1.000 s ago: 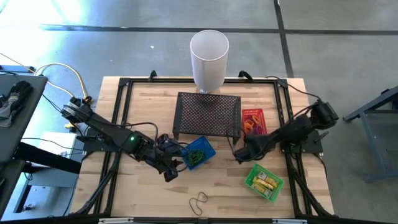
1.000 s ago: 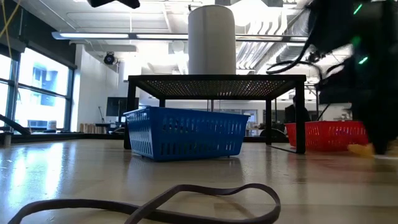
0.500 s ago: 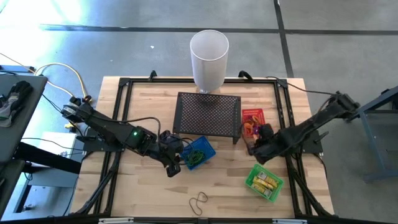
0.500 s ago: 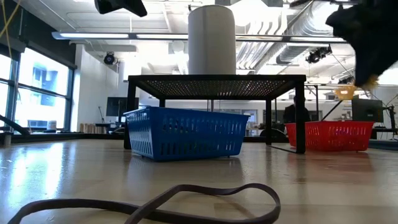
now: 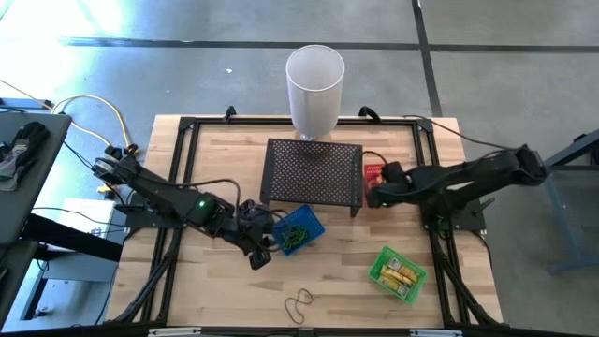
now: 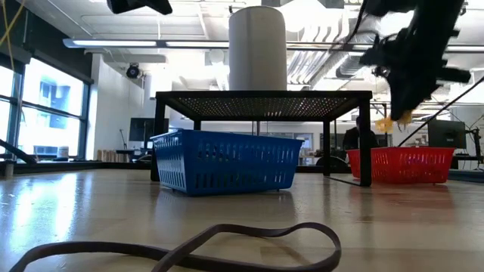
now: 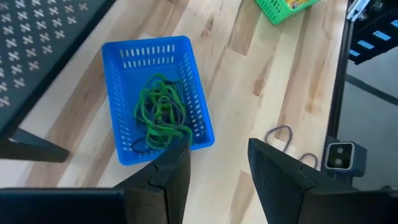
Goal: Pick & Place Office Desk Supplies
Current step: Put the yellow spring keychain into the red bin, then put the violet rubber band into the blue bin
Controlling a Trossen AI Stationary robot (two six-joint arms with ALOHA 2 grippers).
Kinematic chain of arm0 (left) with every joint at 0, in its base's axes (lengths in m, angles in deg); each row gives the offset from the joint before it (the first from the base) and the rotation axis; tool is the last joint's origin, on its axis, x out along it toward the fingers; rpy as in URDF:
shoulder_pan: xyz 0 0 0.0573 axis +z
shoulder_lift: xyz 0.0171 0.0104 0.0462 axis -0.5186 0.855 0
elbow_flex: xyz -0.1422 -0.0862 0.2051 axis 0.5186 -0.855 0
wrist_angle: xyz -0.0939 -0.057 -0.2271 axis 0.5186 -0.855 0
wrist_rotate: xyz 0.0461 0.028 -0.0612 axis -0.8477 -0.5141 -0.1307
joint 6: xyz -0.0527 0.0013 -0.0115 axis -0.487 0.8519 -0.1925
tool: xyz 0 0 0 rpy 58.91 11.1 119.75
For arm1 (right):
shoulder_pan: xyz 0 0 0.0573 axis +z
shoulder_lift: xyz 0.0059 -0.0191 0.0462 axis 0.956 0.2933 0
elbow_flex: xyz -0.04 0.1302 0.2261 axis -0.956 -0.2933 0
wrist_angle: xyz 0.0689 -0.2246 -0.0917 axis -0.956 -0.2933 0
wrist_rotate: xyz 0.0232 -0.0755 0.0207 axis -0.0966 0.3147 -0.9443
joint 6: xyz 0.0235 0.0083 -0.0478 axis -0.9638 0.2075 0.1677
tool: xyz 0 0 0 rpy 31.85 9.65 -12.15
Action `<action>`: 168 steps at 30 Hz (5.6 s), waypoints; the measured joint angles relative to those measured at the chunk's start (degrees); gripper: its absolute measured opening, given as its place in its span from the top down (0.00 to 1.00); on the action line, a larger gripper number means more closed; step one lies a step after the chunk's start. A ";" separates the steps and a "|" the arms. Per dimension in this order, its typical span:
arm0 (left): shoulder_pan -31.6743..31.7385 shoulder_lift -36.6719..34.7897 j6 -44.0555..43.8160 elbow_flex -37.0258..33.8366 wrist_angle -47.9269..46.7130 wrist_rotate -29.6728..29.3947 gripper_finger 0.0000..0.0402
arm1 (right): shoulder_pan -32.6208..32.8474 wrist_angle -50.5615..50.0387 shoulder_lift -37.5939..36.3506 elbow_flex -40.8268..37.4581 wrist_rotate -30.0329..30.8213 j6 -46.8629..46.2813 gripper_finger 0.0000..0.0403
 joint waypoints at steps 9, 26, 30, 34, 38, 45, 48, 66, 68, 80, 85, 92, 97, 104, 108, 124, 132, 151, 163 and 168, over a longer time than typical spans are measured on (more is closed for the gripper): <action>-2.19 0.00 -4.33 0.00 -0.15 -0.73 0.61 | -5.07 1.18 5.52 -3.44 -2.19 3.27 0.87; -6.43 2.05 7.65 -0.11 0.68 -1.93 0.61 | 0.05 3.39 -0.81 -2.04 -2.85 2.48 0.53; -8.62 4.29 13.16 -0.11 0.99 -2.20 0.61 | 5.89 10.37 -3.64 -1.94 -0.39 2.48 0.53; -10.00 9.00 13.48 -0.11 1.72 -2.30 0.61 | 12.53 18.90 -4.66 -1.92 4.80 4.32 0.53; -11.03 14.32 13.37 -0.13 6.84 0.63 0.61 | 18.06 29.28 -4.59 -1.92 9.15 10.94 0.53; -11.65 15.52 15.70 0.52 16.98 5.11 0.62 | 27.27 51.33 -4.57 -1.92 17.30 21.14 0.53; -12.13 15.39 16.03 2.41 17.15 5.94 0.65 | 31.05 62.60 -4.56 -1.92 19.97 27.60 0.53; -15.58 25.25 16.50 7.31 17.95 1.30 0.70 | 41.37 96.17 9.54 -1.92 21.03 35.22 0.53; -15.26 26.30 16.47 7.30 19.52 1.19 0.70 | 41.68 96.23 10.21 -1.92 20.95 35.24 0.53; -12.06 31.58 15.78 6.64 20.22 1.31 0.70 | 41.92 94.03 10.34 -1.92 12.52 37.70 0.53; -13.09 33.40 12.93 6.66 20.92 0.41 0.70 | 41.86 90.69 10.34 -1.92 11.37 38.35 0.53; -14.77 34.05 12.24 6.71 22.25 -1.13 0.70 | 41.81 82.51 10.34 -1.92 10.31 38.76 0.53; -14.78 36.09 9.22 6.69 22.04 -2.01 0.70 | 41.70 80.00 10.34 -1.92 10.05 39.36 0.53; -14.60 38.44 6.39 6.86 22.07 -2.88 0.70 | 41.72 79.97 10.34 -1.92 10.02 39.81 0.53; -15.32 38.93 6.80 6.93 21.16 -2.93 0.72 | 41.72 79.92 10.34 -1.92 10.02 39.81 0.53; -16.53 38.95 2.24 7.42 20.34 -6.73 1.00 | 41.74 79.25 10.34 -1.92 5.66 39.81 0.53; -15.66 37.16 5.36 12.12 19.51 -7.12 1.00 | 41.77 79.31 10.34 -1.92 3.80 39.80 0.53; -7.55 36.65 5.45 34.76 -18.97 -18.52 1.00 | 41.77 79.16 10.34 -1.92 -4.98 39.09 0.53; 0.15 28.52 5.38 36.92 -29.32 -24.28 1.00 | 41.01 78.87 10.34 -1.92 -7.77 35.11 0.53; 1.34 26.82 6.13 36.96 -31.68 -24.50 1.00 | 39.53 78.80 10.32 -1.92 -7.70 33.20 0.53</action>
